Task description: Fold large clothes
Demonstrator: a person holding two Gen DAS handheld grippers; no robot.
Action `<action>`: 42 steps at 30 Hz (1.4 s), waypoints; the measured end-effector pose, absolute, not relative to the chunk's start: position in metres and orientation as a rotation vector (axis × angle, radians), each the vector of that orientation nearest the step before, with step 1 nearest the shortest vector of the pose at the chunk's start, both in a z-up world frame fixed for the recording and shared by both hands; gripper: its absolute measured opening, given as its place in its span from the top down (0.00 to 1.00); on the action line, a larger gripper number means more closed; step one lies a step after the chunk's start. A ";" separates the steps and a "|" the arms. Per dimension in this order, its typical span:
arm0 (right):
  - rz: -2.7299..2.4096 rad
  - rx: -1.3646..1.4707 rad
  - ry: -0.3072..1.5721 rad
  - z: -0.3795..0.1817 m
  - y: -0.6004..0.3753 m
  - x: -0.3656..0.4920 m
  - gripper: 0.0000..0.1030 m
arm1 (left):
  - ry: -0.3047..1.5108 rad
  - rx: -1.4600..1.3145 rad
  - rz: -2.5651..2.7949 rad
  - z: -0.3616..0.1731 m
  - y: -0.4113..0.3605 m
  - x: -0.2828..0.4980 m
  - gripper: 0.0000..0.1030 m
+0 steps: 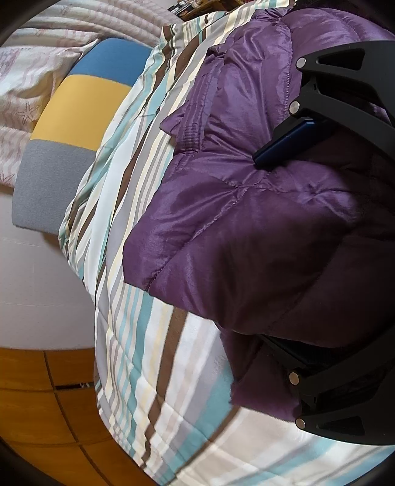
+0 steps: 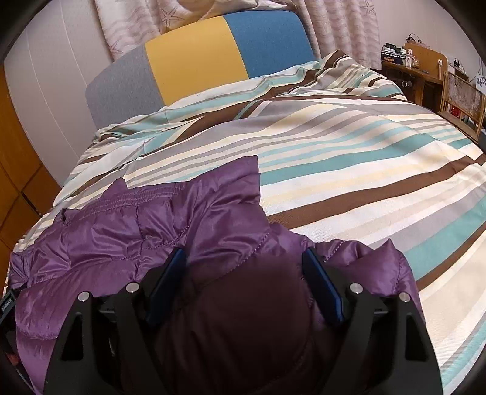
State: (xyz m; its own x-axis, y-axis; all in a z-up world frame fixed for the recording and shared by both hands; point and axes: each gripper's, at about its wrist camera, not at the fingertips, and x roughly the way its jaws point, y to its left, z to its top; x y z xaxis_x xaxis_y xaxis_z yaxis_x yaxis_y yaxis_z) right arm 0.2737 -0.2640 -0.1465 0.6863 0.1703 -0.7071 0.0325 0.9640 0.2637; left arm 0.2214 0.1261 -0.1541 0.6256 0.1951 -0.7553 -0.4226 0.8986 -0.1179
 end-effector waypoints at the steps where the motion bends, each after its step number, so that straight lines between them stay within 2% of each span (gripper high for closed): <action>1: 0.079 0.265 0.812 -0.146 -0.264 0.273 0.22 | 0.821 -0.290 0.370 -0.152 0.123 0.216 0.03; 9: 0.081 0.267 0.812 -0.146 -0.263 0.276 0.21 | 0.744 -0.282 0.350 -0.141 0.123 0.154 0.03; 16: 0.064 0.196 0.774 -0.133 -0.254 0.260 0.10 | 0.714 -0.308 0.339 -0.141 0.130 0.112 0.03; 26: 0.127 0.149 0.751 -0.106 -0.236 0.198 0.09 | 0.714 -0.515 0.306 -0.163 0.151 0.067 0.03; 33: 0.149 0.128 0.779 -0.092 -0.222 0.173 0.10 | 0.707 -0.481 0.289 -0.158 0.138 0.051 0.03; 42: 0.195 0.104 0.753 -0.078 -0.207 0.147 0.10 | 0.684 -0.610 0.231 -0.154 0.136 0.026 0.03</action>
